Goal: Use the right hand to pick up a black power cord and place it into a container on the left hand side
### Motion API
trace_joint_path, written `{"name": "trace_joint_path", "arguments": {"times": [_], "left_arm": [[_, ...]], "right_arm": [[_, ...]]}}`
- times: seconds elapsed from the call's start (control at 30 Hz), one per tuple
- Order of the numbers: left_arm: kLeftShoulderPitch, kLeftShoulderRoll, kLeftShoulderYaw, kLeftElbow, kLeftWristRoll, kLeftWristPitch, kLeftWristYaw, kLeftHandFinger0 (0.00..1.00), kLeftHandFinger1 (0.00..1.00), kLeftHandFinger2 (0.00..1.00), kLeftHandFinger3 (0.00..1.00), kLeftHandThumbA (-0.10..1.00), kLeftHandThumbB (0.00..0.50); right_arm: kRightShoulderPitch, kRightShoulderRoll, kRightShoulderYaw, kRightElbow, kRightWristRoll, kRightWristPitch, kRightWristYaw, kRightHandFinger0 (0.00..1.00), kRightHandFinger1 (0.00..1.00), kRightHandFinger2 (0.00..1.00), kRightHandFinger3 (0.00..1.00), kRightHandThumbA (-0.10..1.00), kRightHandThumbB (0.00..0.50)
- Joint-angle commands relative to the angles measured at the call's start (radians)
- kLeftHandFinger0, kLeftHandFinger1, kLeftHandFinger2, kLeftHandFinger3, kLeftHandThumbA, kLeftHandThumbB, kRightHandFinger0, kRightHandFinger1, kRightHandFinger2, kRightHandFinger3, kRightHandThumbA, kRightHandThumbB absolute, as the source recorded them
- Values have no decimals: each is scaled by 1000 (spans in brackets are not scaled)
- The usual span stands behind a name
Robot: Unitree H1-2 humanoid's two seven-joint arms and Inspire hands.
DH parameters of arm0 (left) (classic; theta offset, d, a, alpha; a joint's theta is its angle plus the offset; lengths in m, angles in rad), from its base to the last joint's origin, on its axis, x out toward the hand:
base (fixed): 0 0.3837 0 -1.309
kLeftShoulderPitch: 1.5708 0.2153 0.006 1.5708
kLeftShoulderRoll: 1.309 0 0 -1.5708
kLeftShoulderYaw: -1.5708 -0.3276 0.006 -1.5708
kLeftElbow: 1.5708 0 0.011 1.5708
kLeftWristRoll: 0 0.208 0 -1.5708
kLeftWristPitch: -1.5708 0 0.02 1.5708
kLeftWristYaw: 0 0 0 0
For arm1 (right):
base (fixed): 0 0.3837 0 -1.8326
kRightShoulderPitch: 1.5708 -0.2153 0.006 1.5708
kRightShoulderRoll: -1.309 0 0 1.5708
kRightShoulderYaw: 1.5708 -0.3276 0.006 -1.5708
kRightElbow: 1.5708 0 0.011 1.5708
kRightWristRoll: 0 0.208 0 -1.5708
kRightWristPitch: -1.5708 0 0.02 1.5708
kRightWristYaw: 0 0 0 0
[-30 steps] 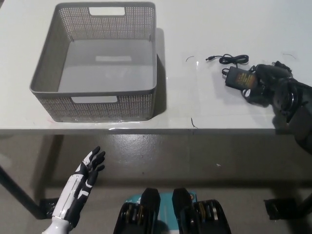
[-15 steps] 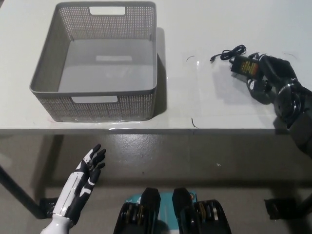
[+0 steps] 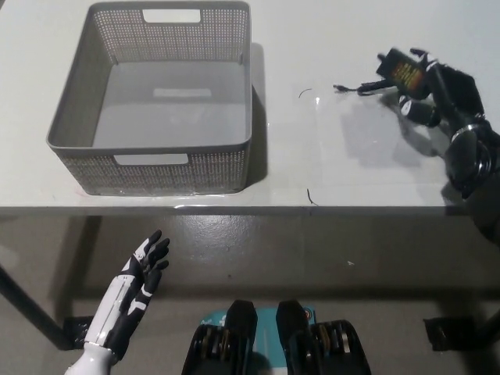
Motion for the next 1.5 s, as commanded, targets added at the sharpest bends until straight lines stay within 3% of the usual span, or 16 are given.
{"name": "trace_joint_path", "arguments": {"times": [0.0,0.1,0.17,0.23,0.3,0.47,0.57,0.63,0.7,0.83,1.03,1.13,1.2,1.27,1.33,1.47], "left_arm": [[-13,18,0,-22,0,-14,-16,1000,1000,1000,1000,885,218],[-9,18,0,-27,-6,-11,-18,994,1000,1000,1000,875,209],[-7,20,0,-27,-1,-12,-16,980,1000,1000,1000,879,211],[-6,19,0,-24,-3,-15,-17,978,1000,1000,1000,880,207],[-4,19,0,-25,-4,-15,-18,972,1000,1000,1000,877,200],[4,20,1,-24,-6,-20,-17,957,1000,1000,1000,873,199],[7,21,0,-27,-6,-15,-18,957,1000,1000,1000,875,197],[9,18,1,-29,-2,-12,-14,951,1000,1000,1000,885,215],[12,20,2,-28,-6,-12,-15,948,1000,1000,1000,890,219],[14,22,4,-26,-2,-10,-13,943,1000,1000,1000,903,213],[16,24,2,-17,6,-15,-13,948,1000,1000,1000,930,216],[14,23,-1,-20,3,-9,-15,950,1000,1000,1000,932,219],[16,26,-2,-21,3,-11,-19,954,1000,1000,1000,937,215],[16,26,-4,-17,3,-15,-20,956,1000,1000,1000,937,214],[16,28,-7,-18,8,-14,-21,967,1000,1000,1000,940,218],[11,31,-6,-17,12,-10,-20,987,1000,1000,1000,944,227]], "right_arm": [[-114,-46,-45,-75,48,-91,-106,0,423,767,886,-100,152],[-132,-53,-63,-118,49,-86,-112,0,384,720,836,-100,147],[-143,-57,-87,-184,61,-41,-82,0,421,787,896,-100,135],[-140,-57,-103,-229,65,-40,-80,0,415,782,893,-100,142],[-133,-57,-114,-282,66,-33,-67,0,306,701,716,-100,137],[-125,-44,-127,-391,65,2,-29,0,223,603,557,-100,196],[-129,-29,-116,-417,46,-4,-42,0,229,635,587,-100,197],[-135,-14,-113,-430,49,-9,-35,0,270,726,722,-100,202],[-138,5,-109,-448,46,8,-29,0,340,741,830,-100,183],[-154,52,-107,-470,53,10,-20,0,426,797,883,-100,200],[-186,159,-97,-463,49,13,-34,0,412,770,850,-100,147],[-203,219,-89,-467,44,45,-24,0,448,803,902,-100,159],[-223,269,-75,-437,38,30,-37,4,468,802,898,-100,205],[-236,303,-69,-414,33,38,-51,1,433,775,873,-100,205],[-247,336,-62,-397,36,39,-53,0,363,752,760,-100,218],[-273,393,-47,-340,31,16,-86,0,389,735,826,-100,193]]}}
